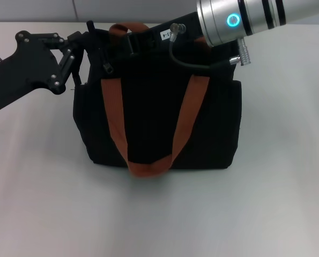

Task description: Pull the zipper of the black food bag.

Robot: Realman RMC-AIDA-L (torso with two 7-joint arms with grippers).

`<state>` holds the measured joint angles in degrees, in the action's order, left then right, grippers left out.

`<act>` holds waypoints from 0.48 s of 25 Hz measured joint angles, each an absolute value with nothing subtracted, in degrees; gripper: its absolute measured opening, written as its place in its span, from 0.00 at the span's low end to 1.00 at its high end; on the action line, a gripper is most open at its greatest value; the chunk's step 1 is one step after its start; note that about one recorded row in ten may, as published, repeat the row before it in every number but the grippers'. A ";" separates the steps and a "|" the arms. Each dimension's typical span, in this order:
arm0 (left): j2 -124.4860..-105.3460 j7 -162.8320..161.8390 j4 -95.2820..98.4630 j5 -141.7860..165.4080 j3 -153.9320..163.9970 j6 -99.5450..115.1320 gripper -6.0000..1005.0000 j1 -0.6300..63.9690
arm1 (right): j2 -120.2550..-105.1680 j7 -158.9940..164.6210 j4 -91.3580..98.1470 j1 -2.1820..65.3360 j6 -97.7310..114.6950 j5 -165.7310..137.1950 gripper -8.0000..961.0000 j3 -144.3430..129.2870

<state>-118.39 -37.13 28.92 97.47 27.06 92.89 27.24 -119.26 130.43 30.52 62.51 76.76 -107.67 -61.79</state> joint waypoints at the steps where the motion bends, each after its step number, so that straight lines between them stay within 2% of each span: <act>1: -118.39 -37.14 28.92 97.47 27.10 92.89 0.08 27.24 | -119.26 130.43 30.51 62.53 76.76 -107.67 0.38 -61.79; 3: -118.43 -37.15 28.92 97.47 27.15 92.90 0.08 27.29 | -119.26 130.43 30.49 62.56 76.61 -107.67 0.34 -61.85; 12: -118.48 -37.22 28.92 97.47 27.17 93.07 0.09 27.34 | -119.30 130.46 30.40 62.90 75.82 -107.83 0.34 -63.23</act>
<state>-118.48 -37.22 28.92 97.47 27.17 93.07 27.34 -119.30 130.46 30.40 62.90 75.82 -107.83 -63.23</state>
